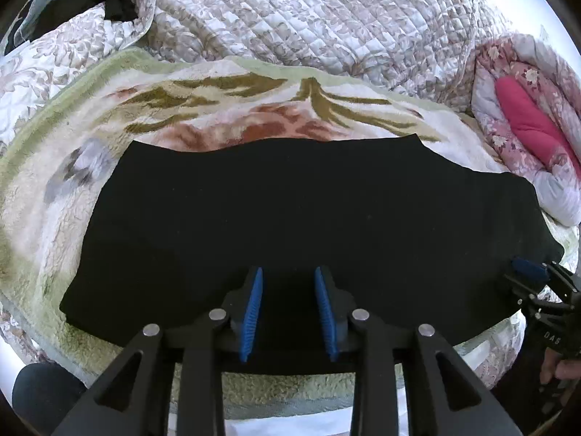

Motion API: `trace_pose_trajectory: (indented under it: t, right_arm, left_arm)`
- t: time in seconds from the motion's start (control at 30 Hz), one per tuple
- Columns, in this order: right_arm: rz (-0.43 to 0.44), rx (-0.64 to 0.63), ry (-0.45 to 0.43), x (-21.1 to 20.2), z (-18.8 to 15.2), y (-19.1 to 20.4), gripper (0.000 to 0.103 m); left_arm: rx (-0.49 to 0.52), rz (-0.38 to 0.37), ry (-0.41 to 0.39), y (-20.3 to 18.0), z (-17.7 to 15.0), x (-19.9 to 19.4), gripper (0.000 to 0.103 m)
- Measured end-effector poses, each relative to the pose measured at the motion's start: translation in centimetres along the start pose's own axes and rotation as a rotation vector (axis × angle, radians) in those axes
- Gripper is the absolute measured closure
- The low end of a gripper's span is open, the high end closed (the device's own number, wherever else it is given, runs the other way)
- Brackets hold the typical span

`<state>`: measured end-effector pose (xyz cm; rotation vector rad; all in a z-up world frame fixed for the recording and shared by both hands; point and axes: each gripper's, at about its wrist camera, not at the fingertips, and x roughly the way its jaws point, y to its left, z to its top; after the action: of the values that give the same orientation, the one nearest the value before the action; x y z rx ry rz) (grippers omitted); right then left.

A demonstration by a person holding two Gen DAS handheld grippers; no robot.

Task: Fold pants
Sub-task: 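Smooth the folded pants flat with both open tools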

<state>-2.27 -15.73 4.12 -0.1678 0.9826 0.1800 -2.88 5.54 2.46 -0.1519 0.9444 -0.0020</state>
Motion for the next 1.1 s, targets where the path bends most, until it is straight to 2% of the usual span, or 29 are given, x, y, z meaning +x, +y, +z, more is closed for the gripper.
trace_pose_trajectory:
  t: [0.1,0.3,0.47,0.53,0.6,0.73,0.87,1.1]
  right_arm:
    - [0.000,-0.016,0.009,0.2,-0.2,0.4,0.029]
    - [-0.038,-0.022,0.018,0.0,-0.2,1.0,0.028]
    - [-0.046,0.002,-0.061,-1.6,-0.2,0.7,0.028]
    - [-0.048,0.006,-0.038,-1.1,-0.2,0.8,0.028]
    - [-0.052,0.019,0.011,-0.7,-0.5,0.7,0.028]
    - [-0.035,0.031,0.001,-2.0,-0.2,0.7,0.028]
    - [-0.023,0.055,0.004,-2.7,0.0,0.6,0.028]
    - [-0.006,0.057,0.001,-3.2,-0.1,1.1,0.028]
  left_arm:
    - [-0.006,0.001,0.007,0.3,-0.1,0.0,0.070]
    - [0.001,0.009,0.011,0.3,-0.5,0.1,0.067]
    - [-0.026,0.036,0.002,1.1,-0.6,-1.0,0.067]
    - [-0.044,0.048,-0.002,1.8,-0.8,-1.2,0.067]
    - [-0.065,0.061,0.004,2.6,-1.0,-1.2,0.067]
    - [-0.128,0.076,-0.003,4.8,-1.4,-2.0,0.067]
    - [-0.200,0.059,-0.011,6.9,-2.3,-3.8,0.067]
    - [-0.316,0.033,0.032,9.1,-4.2,-3.9,0.067]
